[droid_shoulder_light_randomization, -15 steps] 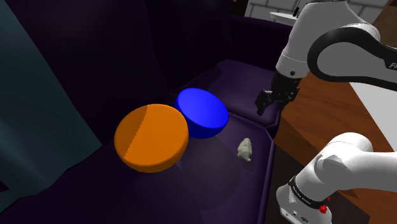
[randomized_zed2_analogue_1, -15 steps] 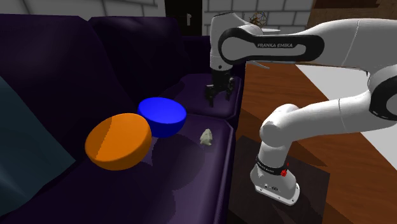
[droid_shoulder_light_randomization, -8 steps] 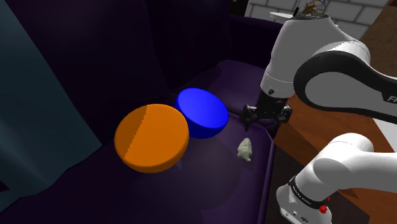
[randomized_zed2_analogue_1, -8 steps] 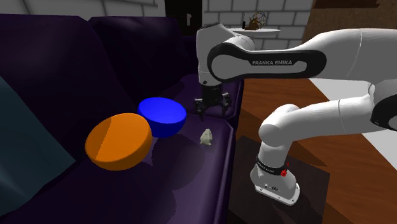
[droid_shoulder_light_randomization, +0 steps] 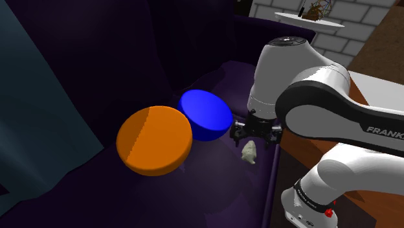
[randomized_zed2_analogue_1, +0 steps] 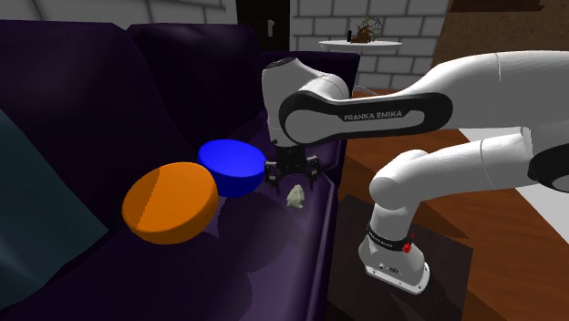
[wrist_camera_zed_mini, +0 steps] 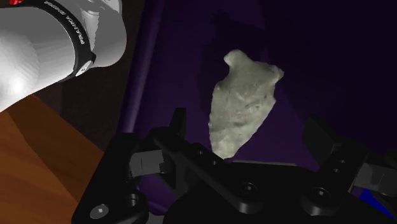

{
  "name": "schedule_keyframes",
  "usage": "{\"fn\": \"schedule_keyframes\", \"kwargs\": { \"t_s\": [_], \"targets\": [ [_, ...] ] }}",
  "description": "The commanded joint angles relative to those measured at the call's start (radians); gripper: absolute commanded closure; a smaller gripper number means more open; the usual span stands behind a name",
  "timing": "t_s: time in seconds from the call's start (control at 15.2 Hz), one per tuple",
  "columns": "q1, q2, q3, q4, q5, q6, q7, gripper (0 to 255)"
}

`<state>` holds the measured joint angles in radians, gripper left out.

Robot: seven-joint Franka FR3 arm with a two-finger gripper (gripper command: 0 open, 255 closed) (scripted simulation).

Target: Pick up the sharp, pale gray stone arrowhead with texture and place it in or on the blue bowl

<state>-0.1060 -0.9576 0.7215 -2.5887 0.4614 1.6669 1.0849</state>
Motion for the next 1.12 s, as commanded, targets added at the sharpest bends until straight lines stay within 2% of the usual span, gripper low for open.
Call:
{"fn": "schedule_keyframes", "kwargs": {
  "t_s": [0.0,0.13,0.66,0.73,1.06],
  "targets": [
    [0.002,0.002,0.014,-0.022,0.012,0.024,0.002,0],
    [0.007,0.003,0.03,-0.054,0.027,0.056,-0.001,0],
    [0.007,0.003,0.03,-0.054,0.027,0.056,-0.001,0],
    [0.007,0.003,0.03,-0.054,0.027,0.056,-0.001,255],
    [0.007,0.003,0.03,-0.054,0.027,0.056,-0.001,255]
  ]
}}
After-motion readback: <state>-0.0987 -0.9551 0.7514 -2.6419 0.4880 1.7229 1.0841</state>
